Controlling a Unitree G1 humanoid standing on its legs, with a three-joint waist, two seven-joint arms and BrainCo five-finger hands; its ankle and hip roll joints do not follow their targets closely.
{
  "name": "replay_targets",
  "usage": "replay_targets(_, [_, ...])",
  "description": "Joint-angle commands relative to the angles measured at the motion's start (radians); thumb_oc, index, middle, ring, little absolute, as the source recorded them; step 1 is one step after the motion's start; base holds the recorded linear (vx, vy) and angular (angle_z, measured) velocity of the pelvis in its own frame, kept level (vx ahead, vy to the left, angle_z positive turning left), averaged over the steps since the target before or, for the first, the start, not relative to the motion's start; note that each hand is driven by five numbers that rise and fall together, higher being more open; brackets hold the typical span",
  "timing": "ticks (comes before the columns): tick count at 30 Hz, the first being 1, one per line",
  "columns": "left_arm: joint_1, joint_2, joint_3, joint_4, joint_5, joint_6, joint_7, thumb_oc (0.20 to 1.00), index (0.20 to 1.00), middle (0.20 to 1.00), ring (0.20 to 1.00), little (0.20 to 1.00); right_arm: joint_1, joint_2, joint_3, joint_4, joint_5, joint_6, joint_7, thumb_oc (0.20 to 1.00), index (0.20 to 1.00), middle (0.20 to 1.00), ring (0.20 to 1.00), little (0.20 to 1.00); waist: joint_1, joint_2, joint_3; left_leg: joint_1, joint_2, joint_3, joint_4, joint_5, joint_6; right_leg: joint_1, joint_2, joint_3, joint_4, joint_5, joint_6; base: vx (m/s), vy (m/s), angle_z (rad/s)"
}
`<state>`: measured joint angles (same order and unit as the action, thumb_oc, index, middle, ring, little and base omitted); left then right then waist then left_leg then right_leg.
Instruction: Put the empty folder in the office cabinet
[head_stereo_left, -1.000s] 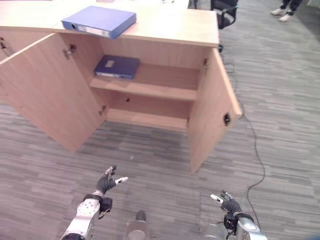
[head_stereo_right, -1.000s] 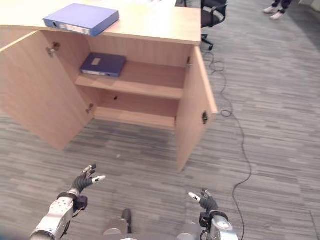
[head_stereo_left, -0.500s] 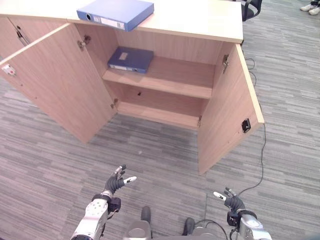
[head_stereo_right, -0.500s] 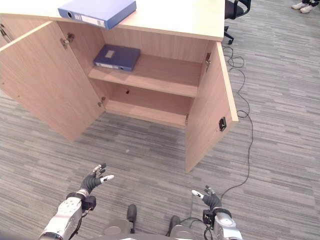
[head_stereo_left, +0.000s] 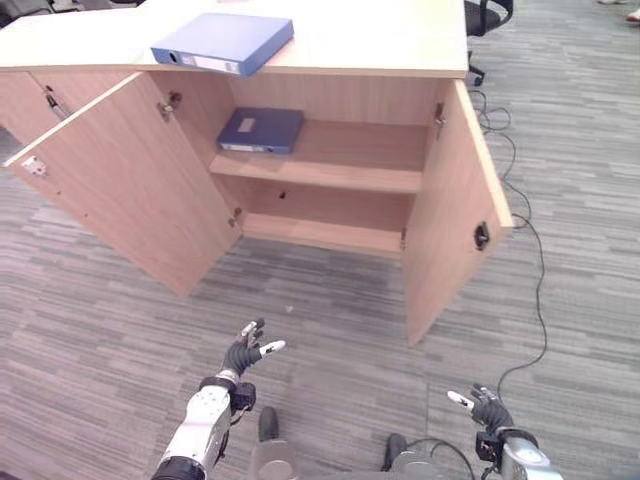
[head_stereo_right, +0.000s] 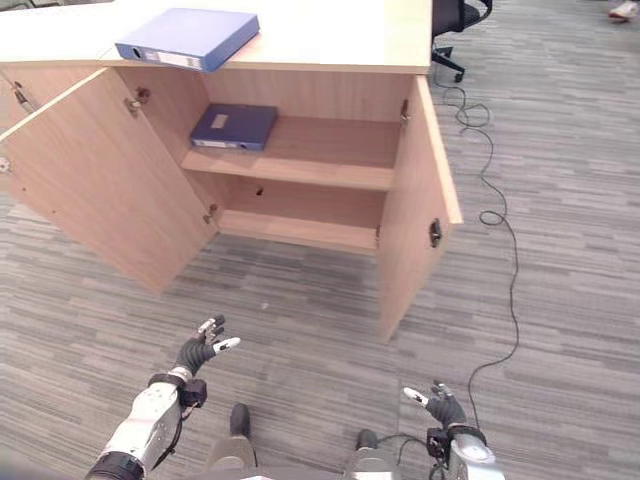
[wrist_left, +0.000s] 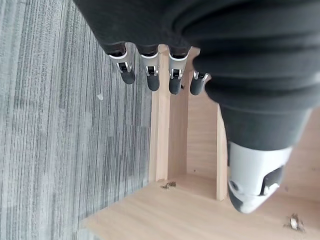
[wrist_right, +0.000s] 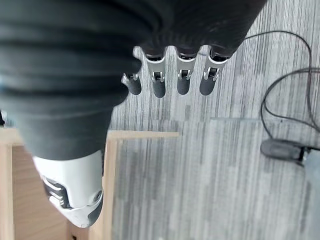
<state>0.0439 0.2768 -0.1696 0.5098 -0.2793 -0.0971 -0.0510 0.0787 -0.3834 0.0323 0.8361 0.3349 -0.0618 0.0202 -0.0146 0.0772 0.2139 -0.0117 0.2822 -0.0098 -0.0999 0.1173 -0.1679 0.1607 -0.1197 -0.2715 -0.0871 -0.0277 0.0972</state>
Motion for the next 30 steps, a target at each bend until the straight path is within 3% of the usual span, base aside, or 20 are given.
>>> replay_targets(1, [0.004, 0.037, 0.01, -0.054, -0.019, -0.056, 0.027, 1.0, 1.0, 1.0, 1.0, 1.0, -0.032, -0.009, 0.006, 0.009, 0.011, -0.02, 0.003, 1.0, 1.0, 1.0, 1.0, 1.0, 0.049, -0.01, -0.018, -0.078, 0.04, -0.076, 0.023, 0.05, -0.046, -0.001, -0.079, 0.134, 0.07, -0.085, 0.059, 0.19, 0.309, -0.23])
replay_targets(5, [-0.003, 0.041, 0.013, -0.04, -0.024, -0.061, 0.03, 1.0, 1.0, 1.0, 1.0, 1.0, -0.033, 0.003, -0.002, 0.031, 0.003, -0.013, 0.008, 1.0, 1.0, 1.0, 1.0, 1.0, 0.054, 0.001, -0.041, -0.082, 0.042, -0.062, 0.018, 0.048, -0.068, 0.029, -0.124, 0.147, 0.071, -0.091, 0.094, 0.18, 0.372, 0.07])
replay_targets(8, [-0.011, 0.046, 0.004, -0.032, -0.019, -0.063, 0.026, 1.0, 1.0, 1.0, 1.0, 1.0, -0.031, 0.013, -0.011, 0.03, 0.001, -0.011, 0.009, 1.0, 1.0, 1.0, 1.0, 1.0, 0.052, -0.009, -0.051, -0.079, 0.023, -0.055, 0.023, 0.039, -0.072, 0.033, -0.158, 0.153, 0.073, -0.073, 0.114, 0.13, 0.328, 0.18])
replay_targets(9, [-0.024, 0.065, -0.005, -0.025, -0.015, -0.064, 0.021, 1.0, 1.0, 1.0, 1.0, 1.0, -0.04, 0.029, -0.015, 0.033, 0.005, -0.011, 0.002, 1.0, 1.0, 1.0, 1.0, 1.0, 0.057, -0.032, -0.053, -0.077, -0.013, -0.035, 0.048, 0.008, -0.054, 0.02, -0.215, 0.164, 0.097, -0.032, 0.142, 0.14, 0.369, 0.02])
replay_targets(10, [-0.026, 0.072, -0.006, -0.026, -0.012, -0.061, 0.016, 1.0, 1.0, 1.0, 1.0, 1.0, -0.041, 0.04, -0.017, 0.039, 0.004, -0.008, 0.005, 1.0, 1.0, 1.0, 1.0, 1.0, 0.062, -0.046, -0.055, -0.079, -0.038, -0.024, 0.063, -0.014, -0.034, 0.0, -0.235, 0.178, 0.116, -0.018, 0.147, 0.17, 0.604, -0.05])
replay_targets(11, [-0.023, 0.089, -0.005, -0.034, -0.004, -0.06, 0.008, 1.0, 1.0, 1.0, 1.0, 1.0, -0.051, 0.056, -0.014, 0.031, 0.008, -0.008, 0.005, 1.0, 1.0, 1.0, 1.0, 1.0, 0.063, -0.06, -0.049, -0.066, -0.074, 0.008, 0.069, -0.041, 0.004, -0.045, -0.266, 0.188, 0.166, 0.054, 0.15, 0.07, 0.353, -0.13])
replay_targets(12, [-0.022, 0.09, -0.005, -0.035, -0.005, -0.059, 0.008, 1.0, 1.0, 1.0, 1.0, 1.0, -0.051, 0.057, -0.014, 0.031, 0.007, -0.008, 0.005, 1.0, 1.0, 1.0, 1.0, 1.0, 0.066, -0.062, -0.05, -0.066, -0.075, 0.012, 0.069, -0.042, 0.005, -0.05, -0.268, 0.193, 0.168, 0.054, 0.151, 0.04, 0.444, -0.31])
replay_targets(13, [-0.017, 0.104, 0.004, -0.036, -0.005, -0.059, 0.007, 1.0, 1.0, 1.0, 1.0, 1.0, -0.06, 0.065, -0.009, 0.033, 0.006, -0.01, 0.005, 1.0, 1.0, 1.0, 1.0, 1.0, 0.071, -0.069, -0.045, -0.042, -0.104, 0.045, 0.052, -0.052, 0.028, -0.085, -0.289, 0.181, 0.209, 0.143, 0.155, 0.02, 0.33, -0.32])
replay_targets(14, [-0.012, 0.109, 0.009, -0.037, -0.004, -0.057, 0.008, 1.0, 1.0, 1.0, 1.0, 1.0, -0.067, 0.069, -0.005, 0.037, 0.004, -0.008, 0.005, 1.0, 1.0, 1.0, 1.0, 1.0, 0.075, -0.067, -0.04, -0.028, -0.116, 0.059, 0.045, -0.057, 0.04, -0.105, -0.303, 0.162, 0.241, 0.189, 0.15, 0.01, 0.445, -0.32])
replay_targets(16, [0.006, 0.119, 0.026, -0.051, -0.009, -0.048, 0.007, 1.0, 1.0, 1.0, 1.0, 1.0, -0.075, 0.077, 0.002, 0.029, 0.002, -0.007, 0.007, 1.0, 1.0, 1.0, 1.0, 1.0, 0.089, -0.053, -0.026, -0.013, -0.132, 0.084, 0.036, -0.068, 0.067, -0.148, -0.325, 0.084, 0.327, 0.217, 0.135, 0.0, 0.367, -0.5])
replay_targets(17, [0.01, 0.122, 0.029, -0.05, -0.009, -0.048, 0.005, 1.0, 1.0, 1.0, 1.0, 1.0, -0.072, 0.079, 0.009, 0.024, 0.002, -0.011, 0.008, 1.0, 1.0, 1.0, 1.0, 1.0, 0.091, -0.047, -0.019, -0.005, -0.14, 0.087, 0.034, -0.074, 0.075, -0.152, -0.31, 0.068, 0.362, 0.191, 0.132, 0.04, 0.381, -0.5])
replay_targets(19, [0.02, 0.115, 0.039, -0.054, -0.007, -0.043, 0.0, 1.0, 1.0, 1.0, 1.0, 1.0, -0.069, 0.084, 0.019, 0.02, -0.002, -0.013, 0.01, 1.0, 1.0, 1.0, 1.0, 1.0, 0.086, -0.038, -0.011, 0.018, -0.174, 0.079, 0.025, -0.087, 0.105, -0.184, -0.221, 0.089, 0.421, 0.126, 0.112, 0.06, 0.314, -0.14])
replay_targets(20, [0.019, 0.114, 0.039, -0.054, -0.007, -0.043, 0.0, 1.0, 1.0, 1.0, 1.0, 1.0, -0.07, 0.084, 0.019, 0.02, -0.002, -0.013, 0.01, 1.0, 1.0, 1.0, 1.0, 1.0, 0.087, -0.036, -0.013, 0.015, -0.172, 0.079, 0.024, -0.083, 0.105, -0.187, -0.218, 0.09, 0.417, 0.13, 0.111, 0.11, 0.277, -0.18])
replay_targets(21, [0.022, 0.109, 0.046, -0.045, -0.001, -0.041, 0.001, 1.0, 1.0, 1.0, 1.0, 1.0, -0.07, 0.085, 0.023, 0.023, 0.0, -0.011, 0.011, 1.0, 1.0, 1.0, 1.0, 1.0, 0.085, -0.031, -0.01, 0.036, -0.191, 0.078, 0.017, -0.091, 0.121, -0.205, -0.145, 0.088, 0.419, 0.072, 0.096, 0.12, 0.207, -0.14])
replay_targets(23, [0.029, 0.103, 0.053, -0.041, -0.011, -0.036, 0.005, 1.0, 1.0, 1.0, 1.0, 1.0, -0.071, 0.086, 0.038, 0.026, -0.004, -0.013, 0.011, 1.0, 1.0, 1.0, 1.0, 1.0, 0.09, -0.029, -0.003, 0.052, -0.198, 0.089, 0.014, -0.103, 0.124, -0.213, -0.087, 0.037, 0.376, 0.007, 0.07, 0.12, 0.147, -0.13])
replay_targets(26, [0.029, 0.095, 0.054, -0.032, -0.021, -0.035, 0.008, 1.0, 1.0, 1.0, 1.0, 1.0, -0.077, 0.084, 0.05, 0.031, -0.003, -0.016, 0.01, 1.0, 1.0, 1.0, 1.0, 1.0, 0.083, -0.033, 0.009, 0.072, -0.209, 0.084, 0.013, -0.118, 0.126, -0.247, -0.038, 0.023, 0.334, 0.0, 0.058, 0.09, 0.034, 0.03])
replay_targets(30, [0.015, 0.082, 0.031, -0.028, -0.015, -0.038, 0.007, 1.0, 1.0, 1.0, 1.0, 1.0, -0.071, 0.076, 0.042, 0.029, 0.013, -0.023, 0.004, 1.0, 1.0, 1.0, 1.0, 1.0, 0.043, -0.034, 0.037, 0.109, -0.234, 0.061, 0.013, -0.143, 0.126, -0.305, -0.003, 0.06, 0.225, 0.044, 0.059, 0.2, -0.046, -0.07])
